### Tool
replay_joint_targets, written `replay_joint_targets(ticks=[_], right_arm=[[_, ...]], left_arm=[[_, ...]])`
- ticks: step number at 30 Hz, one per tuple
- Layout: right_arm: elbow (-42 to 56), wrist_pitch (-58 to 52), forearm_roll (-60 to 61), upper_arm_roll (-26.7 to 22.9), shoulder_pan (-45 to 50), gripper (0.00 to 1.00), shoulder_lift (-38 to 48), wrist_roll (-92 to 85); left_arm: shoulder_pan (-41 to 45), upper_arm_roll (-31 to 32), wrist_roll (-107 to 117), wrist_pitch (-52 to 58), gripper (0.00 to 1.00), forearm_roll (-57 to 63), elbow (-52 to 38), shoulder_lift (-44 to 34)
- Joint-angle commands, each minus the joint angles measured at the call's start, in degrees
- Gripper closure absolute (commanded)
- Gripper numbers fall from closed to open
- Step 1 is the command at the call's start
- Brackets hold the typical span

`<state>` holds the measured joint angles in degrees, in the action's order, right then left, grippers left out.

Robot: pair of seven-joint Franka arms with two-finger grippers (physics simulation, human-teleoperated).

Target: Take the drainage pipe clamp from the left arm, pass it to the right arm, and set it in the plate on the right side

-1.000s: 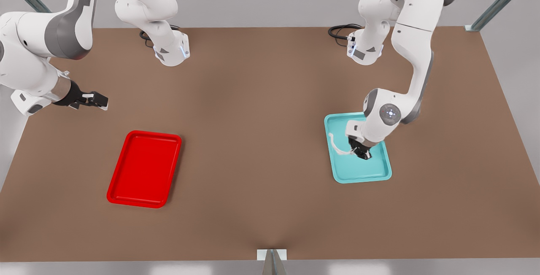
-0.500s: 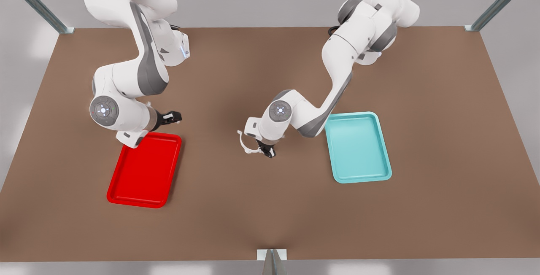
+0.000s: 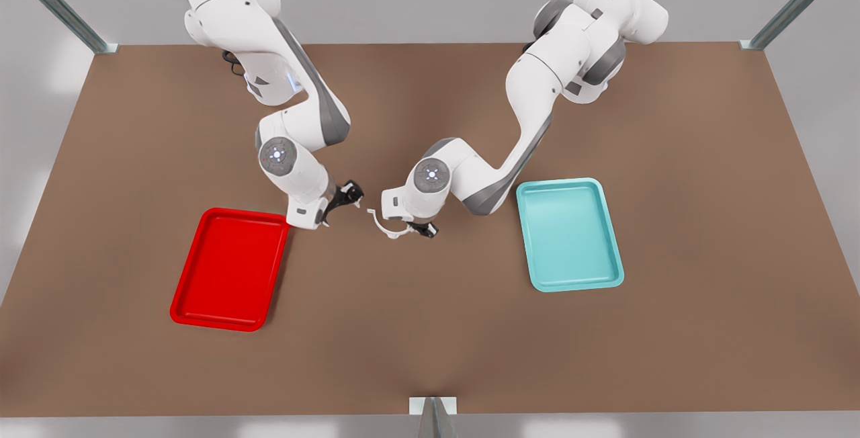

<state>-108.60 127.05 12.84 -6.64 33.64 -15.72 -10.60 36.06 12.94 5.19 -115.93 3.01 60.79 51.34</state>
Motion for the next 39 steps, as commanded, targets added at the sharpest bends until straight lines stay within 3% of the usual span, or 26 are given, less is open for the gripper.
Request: replay_joint_targets(ticks=[1,36,38,39], right_arm=[[-0.03,9.79,0.08,0.05,0.63,0.00,-0.71,-5.92],[3.05,13.05,1.92,1.02,6.00,0.00,-11.00,-9.18],[3.05,13.14,1.92,1.02,6.00,0.10,-10.91,-9.17],[3.05,13.05,1.92,1.02,6.00,0.24,-10.91,-9.26]], left_arm=[[-0.03,0.25,12.21,1.32,0.79,-0.19,-0.06,-0.10],[-0.20,1.22,14.23,0.89,0.79,-1.51,-0.59,-0.28],[-0.29,1.22,14.23,0.97,0.79,-1.69,-0.50,-0.36],[-0.38,1.22,14.23,0.97,0.79,-1.69,-0.50,-0.28]])
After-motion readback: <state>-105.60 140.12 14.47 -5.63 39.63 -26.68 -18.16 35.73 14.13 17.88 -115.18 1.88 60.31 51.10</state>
